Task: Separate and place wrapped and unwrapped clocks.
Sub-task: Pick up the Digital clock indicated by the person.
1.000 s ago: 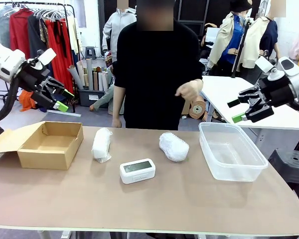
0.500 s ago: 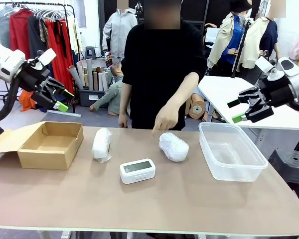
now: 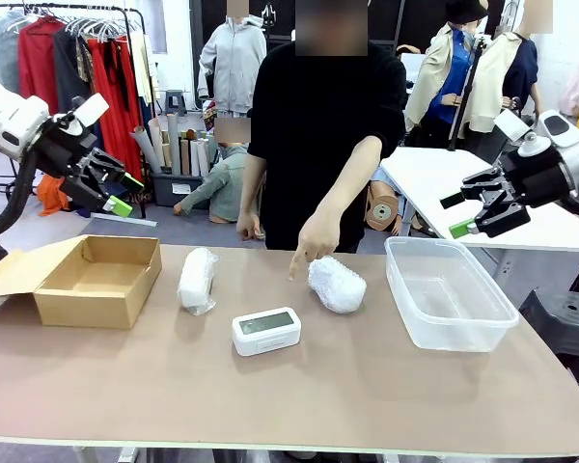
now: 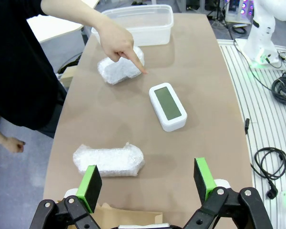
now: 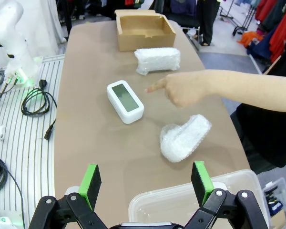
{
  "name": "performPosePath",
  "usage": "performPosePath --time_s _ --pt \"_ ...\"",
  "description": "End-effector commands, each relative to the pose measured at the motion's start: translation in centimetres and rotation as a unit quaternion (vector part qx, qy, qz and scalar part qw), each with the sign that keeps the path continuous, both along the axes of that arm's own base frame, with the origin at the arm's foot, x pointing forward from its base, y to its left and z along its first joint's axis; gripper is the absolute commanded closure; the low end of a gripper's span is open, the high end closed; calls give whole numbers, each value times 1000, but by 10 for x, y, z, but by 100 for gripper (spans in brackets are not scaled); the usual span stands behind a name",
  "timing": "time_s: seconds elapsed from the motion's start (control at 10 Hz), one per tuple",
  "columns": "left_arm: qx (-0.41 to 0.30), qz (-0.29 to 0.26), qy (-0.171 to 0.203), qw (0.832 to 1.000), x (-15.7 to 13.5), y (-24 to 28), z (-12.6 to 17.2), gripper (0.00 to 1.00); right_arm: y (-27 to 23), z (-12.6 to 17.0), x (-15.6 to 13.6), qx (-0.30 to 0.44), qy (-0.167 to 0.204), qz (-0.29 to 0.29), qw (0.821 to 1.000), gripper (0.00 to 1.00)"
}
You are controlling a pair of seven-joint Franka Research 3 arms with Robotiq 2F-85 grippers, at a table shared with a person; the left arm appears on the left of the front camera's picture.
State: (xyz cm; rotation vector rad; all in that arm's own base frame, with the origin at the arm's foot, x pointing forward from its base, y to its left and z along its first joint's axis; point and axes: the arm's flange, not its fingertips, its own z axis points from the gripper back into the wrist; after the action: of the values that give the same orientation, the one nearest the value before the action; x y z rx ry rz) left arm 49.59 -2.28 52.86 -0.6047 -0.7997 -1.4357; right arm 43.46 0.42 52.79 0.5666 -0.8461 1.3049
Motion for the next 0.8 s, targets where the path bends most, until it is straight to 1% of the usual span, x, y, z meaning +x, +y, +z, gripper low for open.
performPosePath --time_s 0.0,0.7 --pt "0 0 -1 1000 0 0 1 0 1 1 0 2 -2 2 1000 0" --pt "0 0 -1 1000 0 0 1 0 1 1 0 2 -2 2 1000 0"
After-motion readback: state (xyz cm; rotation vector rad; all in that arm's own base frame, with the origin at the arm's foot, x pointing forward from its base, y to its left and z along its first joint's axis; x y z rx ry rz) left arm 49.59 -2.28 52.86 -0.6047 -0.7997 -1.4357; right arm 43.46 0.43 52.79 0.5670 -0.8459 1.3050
